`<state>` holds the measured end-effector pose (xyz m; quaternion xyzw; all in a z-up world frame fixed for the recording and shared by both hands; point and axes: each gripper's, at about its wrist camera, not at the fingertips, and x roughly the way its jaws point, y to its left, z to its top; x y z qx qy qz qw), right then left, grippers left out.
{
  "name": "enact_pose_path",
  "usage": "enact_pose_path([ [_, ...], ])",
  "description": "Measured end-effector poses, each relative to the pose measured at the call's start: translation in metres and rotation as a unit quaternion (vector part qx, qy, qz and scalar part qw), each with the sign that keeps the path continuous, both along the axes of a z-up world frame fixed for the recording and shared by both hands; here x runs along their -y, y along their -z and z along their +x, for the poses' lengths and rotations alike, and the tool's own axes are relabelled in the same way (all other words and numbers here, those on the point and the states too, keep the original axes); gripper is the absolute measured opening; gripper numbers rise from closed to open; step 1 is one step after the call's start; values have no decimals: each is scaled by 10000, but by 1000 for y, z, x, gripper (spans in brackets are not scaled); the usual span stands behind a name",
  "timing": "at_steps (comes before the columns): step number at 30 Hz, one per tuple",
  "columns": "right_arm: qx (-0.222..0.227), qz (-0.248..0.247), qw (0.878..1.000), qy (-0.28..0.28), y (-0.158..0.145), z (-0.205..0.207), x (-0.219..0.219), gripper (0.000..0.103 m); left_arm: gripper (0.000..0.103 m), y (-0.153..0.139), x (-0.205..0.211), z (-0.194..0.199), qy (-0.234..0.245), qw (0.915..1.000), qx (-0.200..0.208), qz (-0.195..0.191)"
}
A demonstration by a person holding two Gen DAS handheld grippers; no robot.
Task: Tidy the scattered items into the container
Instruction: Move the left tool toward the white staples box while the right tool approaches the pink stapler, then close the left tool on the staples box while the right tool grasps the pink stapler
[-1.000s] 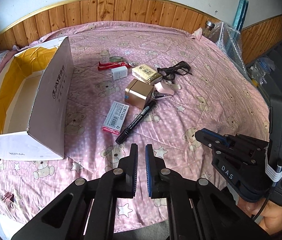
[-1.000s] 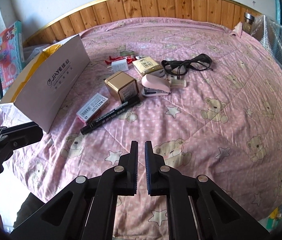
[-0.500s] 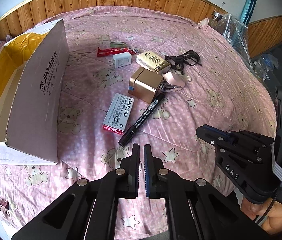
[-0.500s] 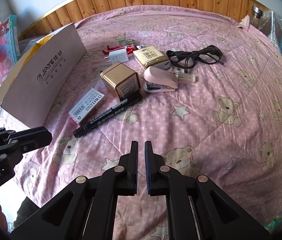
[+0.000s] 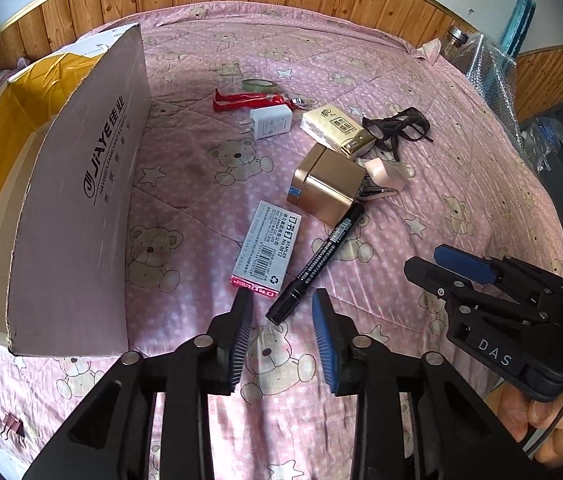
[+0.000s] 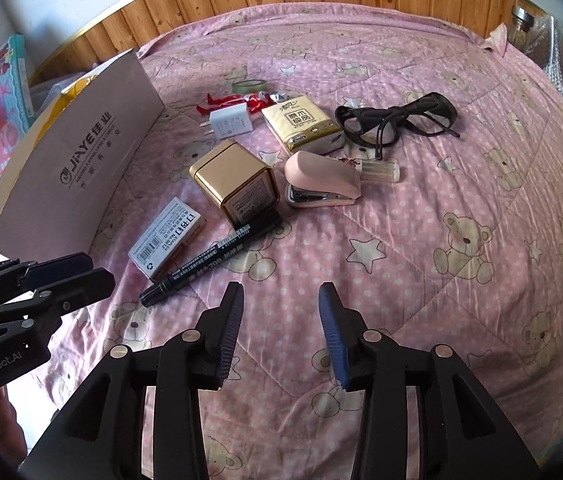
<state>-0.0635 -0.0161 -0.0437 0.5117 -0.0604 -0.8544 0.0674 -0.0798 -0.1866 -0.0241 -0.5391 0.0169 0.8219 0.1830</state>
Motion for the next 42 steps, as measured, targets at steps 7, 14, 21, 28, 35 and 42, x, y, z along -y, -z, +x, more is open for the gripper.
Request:
enact_pose_path([
  [7, 93, -348, 9993, -120, 5, -14, 2, 44, 40, 22, 5, -15, -85, 9992, 364, 139],
  [14, -185, -415, 9984, -348, -9, -36, 4, 49, 47, 41, 2, -30, -76, 9982, 546, 237],
  [21, -282, -407, 9985, -227, -3, -58, -12, 49, 51, 57, 7, -49, -224, 9971, 645, 346],
  [28, -150, -270, 9995, -78, 19, -79, -37, 49, 52, 60, -3, -63, -59, 9988, 427, 233],
  [35, -215, -180, 9992, 289, 32, -102, -58, 47, 52, 60, -16, -70, 96, 9995, 296, 23],
  [42, 385, -1202, 9876, -936, 23, -99, -40, 32, 52, 60, -13, -69, 57, 9995, 290, 86],
])
